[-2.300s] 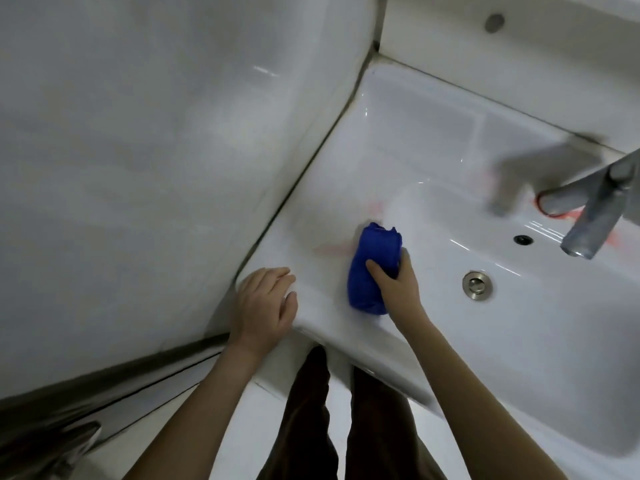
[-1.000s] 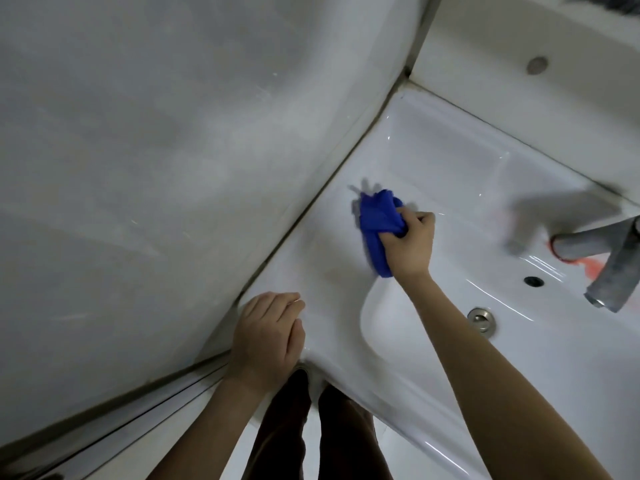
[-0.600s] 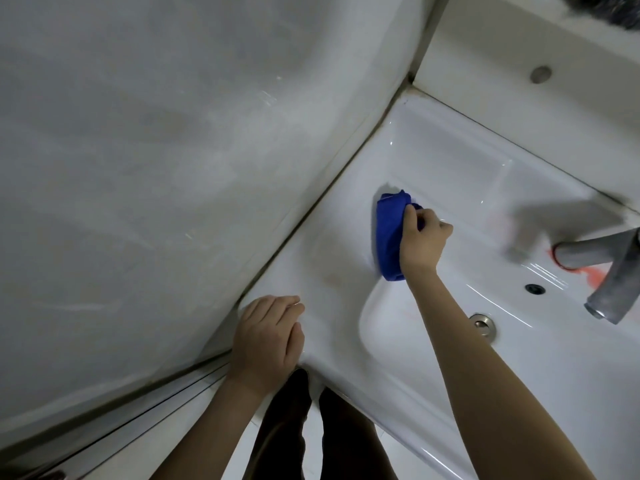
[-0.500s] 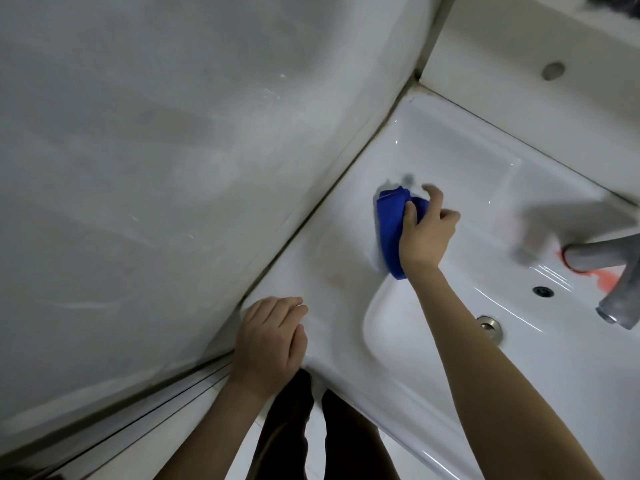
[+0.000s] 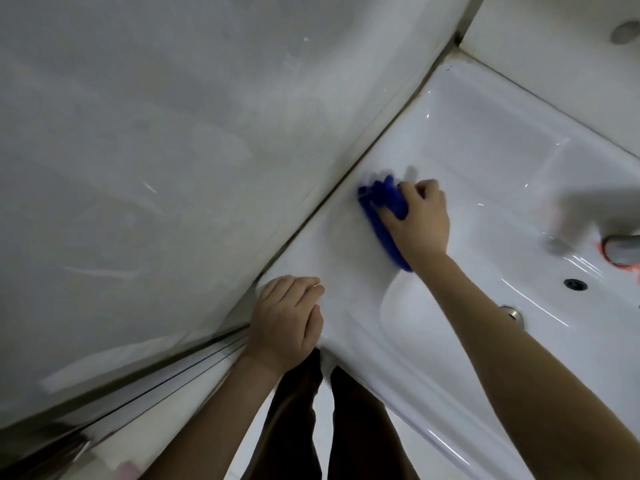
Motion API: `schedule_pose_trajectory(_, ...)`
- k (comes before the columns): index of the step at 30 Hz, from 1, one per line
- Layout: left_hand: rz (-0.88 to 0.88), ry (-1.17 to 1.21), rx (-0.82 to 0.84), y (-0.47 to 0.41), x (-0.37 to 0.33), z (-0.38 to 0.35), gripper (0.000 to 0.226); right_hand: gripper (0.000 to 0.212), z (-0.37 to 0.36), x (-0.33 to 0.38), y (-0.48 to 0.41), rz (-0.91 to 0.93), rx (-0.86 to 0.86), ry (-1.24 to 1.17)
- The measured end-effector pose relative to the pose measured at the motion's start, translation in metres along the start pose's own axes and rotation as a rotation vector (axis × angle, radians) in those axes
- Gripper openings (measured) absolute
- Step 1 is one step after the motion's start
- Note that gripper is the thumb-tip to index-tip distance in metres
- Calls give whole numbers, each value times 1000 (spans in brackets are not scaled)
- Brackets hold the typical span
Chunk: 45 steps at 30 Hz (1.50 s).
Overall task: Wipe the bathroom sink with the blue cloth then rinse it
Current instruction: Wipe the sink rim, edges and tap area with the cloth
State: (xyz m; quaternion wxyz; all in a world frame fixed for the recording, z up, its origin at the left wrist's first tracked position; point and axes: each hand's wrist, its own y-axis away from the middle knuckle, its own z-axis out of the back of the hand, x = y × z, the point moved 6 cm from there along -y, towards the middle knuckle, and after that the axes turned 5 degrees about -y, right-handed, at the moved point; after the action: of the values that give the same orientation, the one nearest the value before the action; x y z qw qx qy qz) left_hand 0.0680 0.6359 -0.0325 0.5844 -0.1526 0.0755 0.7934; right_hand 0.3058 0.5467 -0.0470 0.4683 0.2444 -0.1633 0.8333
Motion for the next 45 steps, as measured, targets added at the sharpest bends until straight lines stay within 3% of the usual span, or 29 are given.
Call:
schedule_pose_trajectory(2,1,7,-4,-1,-1,1,34,40,8,-11,-27,-167,-88,-30)
schedule_pose_trajectory(4,8,15,6,0,-1,2,33,40,8,-2,-19,-183,-113,-21)
schedule_pose_trajectory(9,15,40,34,1,-1,4,32,40,-24,42,80,182,137,41)
schedule_pose_trajectory(12,4,51,17,1,0,5,31,41,-25,39,73,315,205,63)
schedule_pose_trajectory(17,-113,71,-6,6,-1,10,18,45,-4,15,-15,-182,-130,-26)
schedule_pose_trajectory(19,-138,99,-31,12,6,12,20,46,-7,28,-5,-193,-160,-54)
schedule_pose_trajectory(24,-130,125,25,21,19,8,32,41,-37,72,91,229,139,-8)
schedule_pose_trajectory(27,-135,143,15,19,21,8,31,40,-37,65,81,403,221,2)
schedule_pose_trajectory(29,-145,148,-13,18,20,8,29,38,-26,42,33,312,71,-20)
schedule_pose_trajectory(33,-148,160,-28,18,16,8,26,39,12,-18,-59,-221,-208,-82)
schedule_pose_trajectory(35,-137,163,-27,17,16,8,24,38,14,-10,-54,-263,-248,-73)
schedule_pose_trajectory(37,-126,168,-35,17,16,8,24,36,1,15,-15,-122,-171,-54)
schedule_pose_trajectory(42,-123,180,-96,17,18,3,28,40,-24,42,88,455,260,45)
schedule_pose_trajectory(45,-156,157,-137,17,18,0,29,41,-11,19,54,499,215,81)
